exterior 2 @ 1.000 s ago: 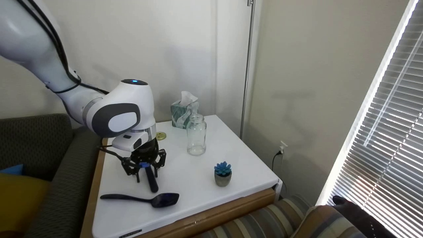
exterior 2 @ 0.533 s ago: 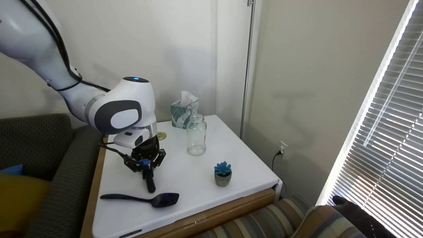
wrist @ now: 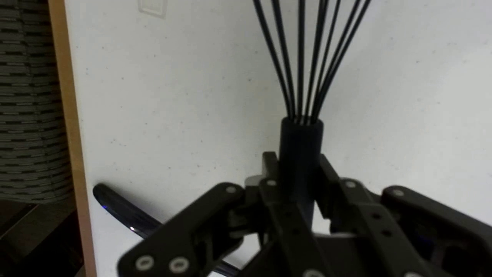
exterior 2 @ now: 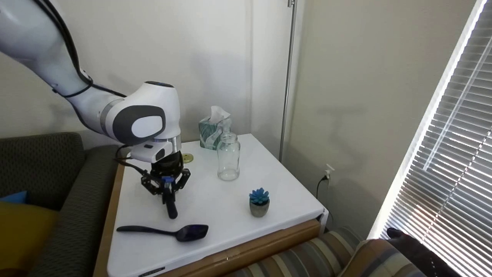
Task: Remove the spoon from the jar and put it on the table, move the grey object backwards, put the whisk beside the spoon, and then move the glass jar forward
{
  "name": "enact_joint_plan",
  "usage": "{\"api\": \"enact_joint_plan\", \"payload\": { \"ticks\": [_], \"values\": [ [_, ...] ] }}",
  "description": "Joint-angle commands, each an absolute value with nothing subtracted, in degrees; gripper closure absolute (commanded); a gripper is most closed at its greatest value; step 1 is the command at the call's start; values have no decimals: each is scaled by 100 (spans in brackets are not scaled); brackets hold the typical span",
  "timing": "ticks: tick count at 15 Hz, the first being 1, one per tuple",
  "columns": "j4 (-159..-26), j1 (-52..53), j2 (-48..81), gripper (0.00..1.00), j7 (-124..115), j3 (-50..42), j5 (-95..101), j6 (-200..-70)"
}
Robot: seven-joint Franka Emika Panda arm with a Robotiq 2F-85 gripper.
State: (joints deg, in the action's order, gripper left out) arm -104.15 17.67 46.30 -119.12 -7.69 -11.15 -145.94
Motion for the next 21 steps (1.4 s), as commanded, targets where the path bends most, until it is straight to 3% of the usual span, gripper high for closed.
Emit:
{"api": "enact_joint_plan", "payload": {
  "ticks": [1,5,11,12,13,15,16,21],
  "values": [
    [-10554,1819,4233,94,-12191,-797,-786,-14378],
    [-10555,1793,3909,94,-12239,-728,-507,-14067],
    [-10257,1471,3681,94,-13187,-435,-958,-12334],
    [-10271,1553,3789,94,-13121,-470,-675,-12692],
    [-10258,1527,3773,75,-13154,-438,-663,-12628],
    [-10258,1531,3789,75,-13156,-427,-637,-12637],
    [-10258,1533,3797,94,-13156,-420,-637,-12637],
    [-10291,1513,3764,94,-14281,-306,-1149,-12401]
  ]
}}
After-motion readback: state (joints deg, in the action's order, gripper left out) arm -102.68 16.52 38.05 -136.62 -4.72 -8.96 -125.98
